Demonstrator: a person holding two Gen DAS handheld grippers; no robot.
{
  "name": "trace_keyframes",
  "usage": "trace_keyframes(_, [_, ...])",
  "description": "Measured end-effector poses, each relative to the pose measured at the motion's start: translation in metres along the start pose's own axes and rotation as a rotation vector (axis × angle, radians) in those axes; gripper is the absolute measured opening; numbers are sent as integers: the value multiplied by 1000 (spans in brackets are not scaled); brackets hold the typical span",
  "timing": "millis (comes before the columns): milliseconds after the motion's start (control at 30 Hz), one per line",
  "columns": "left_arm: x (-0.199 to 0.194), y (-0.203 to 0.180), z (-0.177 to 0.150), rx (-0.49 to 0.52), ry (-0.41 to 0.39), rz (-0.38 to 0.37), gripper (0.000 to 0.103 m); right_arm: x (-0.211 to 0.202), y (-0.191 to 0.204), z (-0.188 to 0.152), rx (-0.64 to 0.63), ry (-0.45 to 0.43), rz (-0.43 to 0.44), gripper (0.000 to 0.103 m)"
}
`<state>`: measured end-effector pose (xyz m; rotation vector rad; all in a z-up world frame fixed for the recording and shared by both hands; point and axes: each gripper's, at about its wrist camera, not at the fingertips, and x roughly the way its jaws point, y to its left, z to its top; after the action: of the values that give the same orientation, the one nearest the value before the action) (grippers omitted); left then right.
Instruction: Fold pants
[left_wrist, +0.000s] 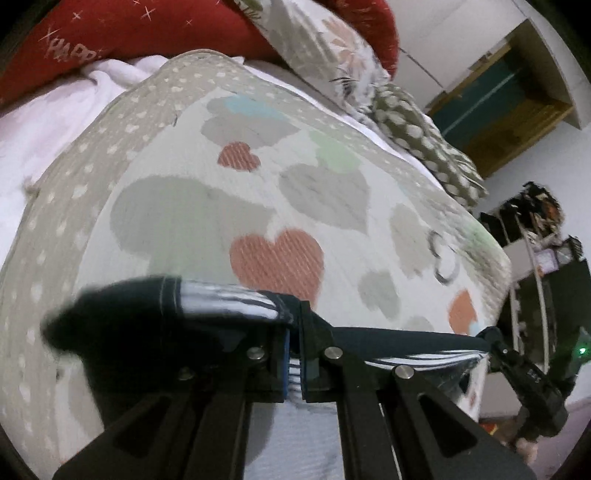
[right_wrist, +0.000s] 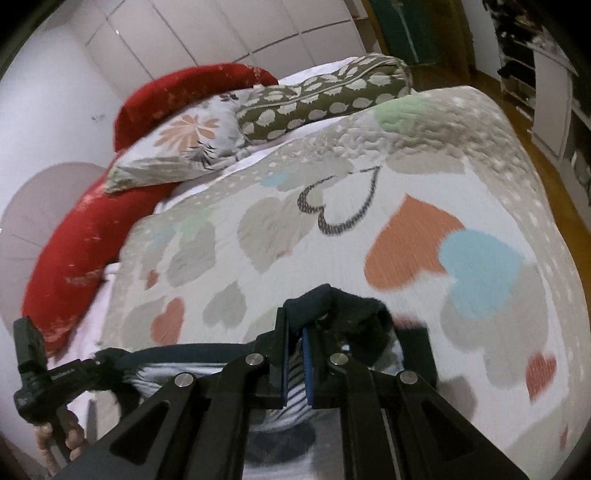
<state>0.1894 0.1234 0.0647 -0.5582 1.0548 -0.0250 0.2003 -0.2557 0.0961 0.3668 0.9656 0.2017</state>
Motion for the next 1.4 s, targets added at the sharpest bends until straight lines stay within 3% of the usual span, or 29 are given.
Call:
trace_keyframes(200, [24,10,25,-17,5,-15,9,56,14,33,-53,13,-70,12])
trace_keyframes(267, [17,10,26,-10,-2,-64,20,65,9,39,-33,19,-89,27])
trace_keyframes(333, [1,8,24,0,-21,-113,38,64,3,43,-11,18,-77,50])
trace_keyframes(400, [-18,6,20,11,-45,-144,46,48,-2,42,-2,-30,-89,57])
trace_keyframes(467, [-34,5,15,23,-51,-172,47,29,-9,37,-4,-58,-100,57])
trace_keyframes(533, [-55,8,-2,35,-53,-173,56,12,-17,28,-2,-61,-93,57])
trace_keyframes(600, [-68,15,-18,43,-60,-145,62,-5,-29,12,-5,-62,-107,57])
trace_keyframes(700, [-79,31,-54,76,-58,-41,62,-25,-53,-19,18,-45,-101,57])
trace_keyframes(767, [-79,46,-79,77,-46,42,63,-33,-67,-39,43,-37,-92,57])
trace_keyframes(933, [-54,72,-117,19,18,72,67,-26,-85,-78,78,-4,-100,57])
trace_keyframes(1033, [-46,58,-124,57,-43,104,80,-10,-86,-90,111,28,-79,57])
trace_keyframes(1100, [-37,42,-123,83,-54,88,80,-3,-79,-92,106,9,-85,57])
trace_keyframes(1133, [-30,35,-123,99,-42,83,73,0,-75,-90,102,-2,-88,57])
trace_keyframes(1167, [-22,29,-124,119,-28,100,59,2,-72,-89,103,-7,-81,57])
trace_keyframes(1200, [-15,27,-124,133,-10,131,11,6,-69,-86,112,-4,-72,47])
trace_keyframes(1233, [-10,27,-125,133,19,142,2,9,-68,-83,128,1,-66,18])
trace_keyframes(1267, [-10,30,-126,115,16,132,2,12,-70,-82,152,11,-56,10])
trace_keyframes(1400, [-34,32,-129,135,-15,115,2,3,-74,-86,197,28,13,9])
